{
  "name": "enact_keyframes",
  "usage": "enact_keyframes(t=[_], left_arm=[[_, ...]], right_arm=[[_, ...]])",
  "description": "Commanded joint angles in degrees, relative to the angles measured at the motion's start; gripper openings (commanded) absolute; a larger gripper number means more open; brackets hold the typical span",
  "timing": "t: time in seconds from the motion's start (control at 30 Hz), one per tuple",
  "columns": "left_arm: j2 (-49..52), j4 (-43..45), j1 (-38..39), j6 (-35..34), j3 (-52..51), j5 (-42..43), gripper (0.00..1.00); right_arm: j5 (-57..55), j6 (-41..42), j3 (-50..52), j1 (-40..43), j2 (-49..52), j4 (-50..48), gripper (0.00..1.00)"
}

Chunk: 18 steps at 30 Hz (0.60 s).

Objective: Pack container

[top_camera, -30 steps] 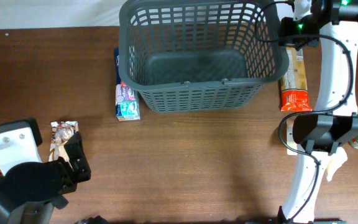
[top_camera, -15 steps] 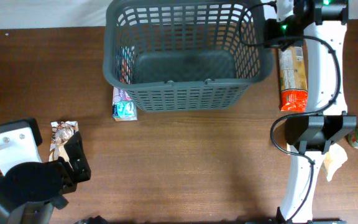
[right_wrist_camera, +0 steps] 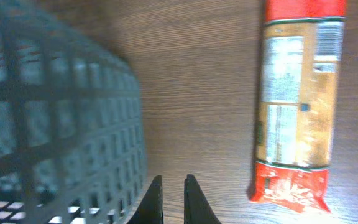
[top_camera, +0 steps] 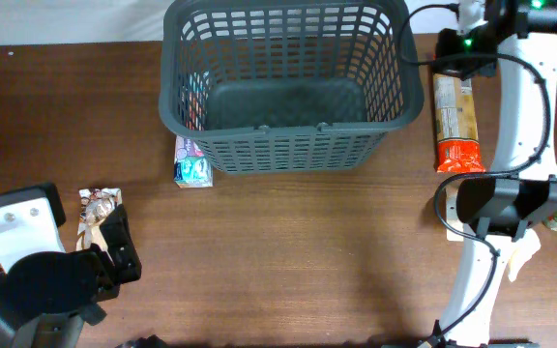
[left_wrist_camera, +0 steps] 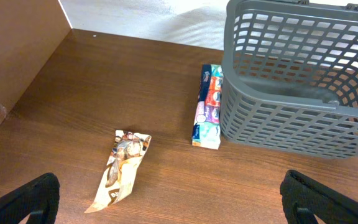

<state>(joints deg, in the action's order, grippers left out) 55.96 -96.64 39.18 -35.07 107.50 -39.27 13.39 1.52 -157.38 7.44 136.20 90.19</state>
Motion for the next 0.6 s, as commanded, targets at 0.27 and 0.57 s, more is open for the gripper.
enact_keyframes(t=[0.27, 0.57], left_arm=[[0.2, 0.0, -0.2, 1.5, -0.6, -2.6, 1.00], [0.2, 0.0, -0.2, 2.4, -0.6, -9.7, 0.99]], right_arm=[[2.4, 3.7, -4.7, 11.3, -2.8, 7.0, 0.99], [5.0, 4.0, -5.1, 13.3, -18.0, 7.1, 0.99]])
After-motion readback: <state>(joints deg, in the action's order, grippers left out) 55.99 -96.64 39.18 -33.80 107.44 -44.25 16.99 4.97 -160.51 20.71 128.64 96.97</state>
